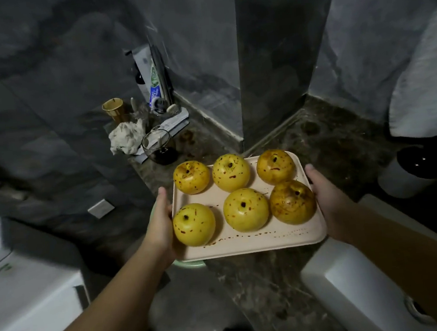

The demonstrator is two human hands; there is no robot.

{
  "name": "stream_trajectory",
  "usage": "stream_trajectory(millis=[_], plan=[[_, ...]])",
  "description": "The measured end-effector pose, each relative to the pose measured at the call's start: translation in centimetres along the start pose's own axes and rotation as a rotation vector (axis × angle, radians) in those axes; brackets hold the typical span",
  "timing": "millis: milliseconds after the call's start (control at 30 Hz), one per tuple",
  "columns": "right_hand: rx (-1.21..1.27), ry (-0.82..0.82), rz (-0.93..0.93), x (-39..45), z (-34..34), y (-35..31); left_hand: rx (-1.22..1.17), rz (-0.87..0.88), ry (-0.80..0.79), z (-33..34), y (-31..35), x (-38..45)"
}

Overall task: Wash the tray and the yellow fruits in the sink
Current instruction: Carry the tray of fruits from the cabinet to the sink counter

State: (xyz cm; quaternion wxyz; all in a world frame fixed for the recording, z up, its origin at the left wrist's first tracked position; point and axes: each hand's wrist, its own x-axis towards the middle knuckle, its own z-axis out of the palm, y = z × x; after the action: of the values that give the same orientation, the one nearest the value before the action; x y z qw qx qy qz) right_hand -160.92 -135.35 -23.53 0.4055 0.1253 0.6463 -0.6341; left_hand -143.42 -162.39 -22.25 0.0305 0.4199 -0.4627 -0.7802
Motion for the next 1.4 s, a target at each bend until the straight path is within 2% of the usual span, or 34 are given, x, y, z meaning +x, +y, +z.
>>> stream_trajectory(millis=[200,400,933,1100,1233,1400], plan=[[-0.212,0.081,-0.02,2.3,1.2,-1.0,-0.114,-0.06,0.062,-1.3,-0.2,0.4],[-0.339,0.091,-0.014,3.4,2.6,-1.5,-0.145,-0.037,0.144,-2.4,-0.6,0.6],[-0.458,0.086,-0.055,4.5,6.6,-3.8,-0.224,0.005,0.251,-4.8,-1.7,1.4],[-0.496,0.125,-0.088,5.0,6.8,-4.2,-0.323,0.0,0.258,-5.1,-2.5,1.5],[-0.471,0.082,-0.088,4.9,7.4,-4.9,-0.411,-0.01,0.279,-5.0,-2.6,1.2],[-0.396,0.016,-0.04,4.8,7.6,-5.8,-0.397,0.0,0.34,-4.7,-2.6,1.4]])
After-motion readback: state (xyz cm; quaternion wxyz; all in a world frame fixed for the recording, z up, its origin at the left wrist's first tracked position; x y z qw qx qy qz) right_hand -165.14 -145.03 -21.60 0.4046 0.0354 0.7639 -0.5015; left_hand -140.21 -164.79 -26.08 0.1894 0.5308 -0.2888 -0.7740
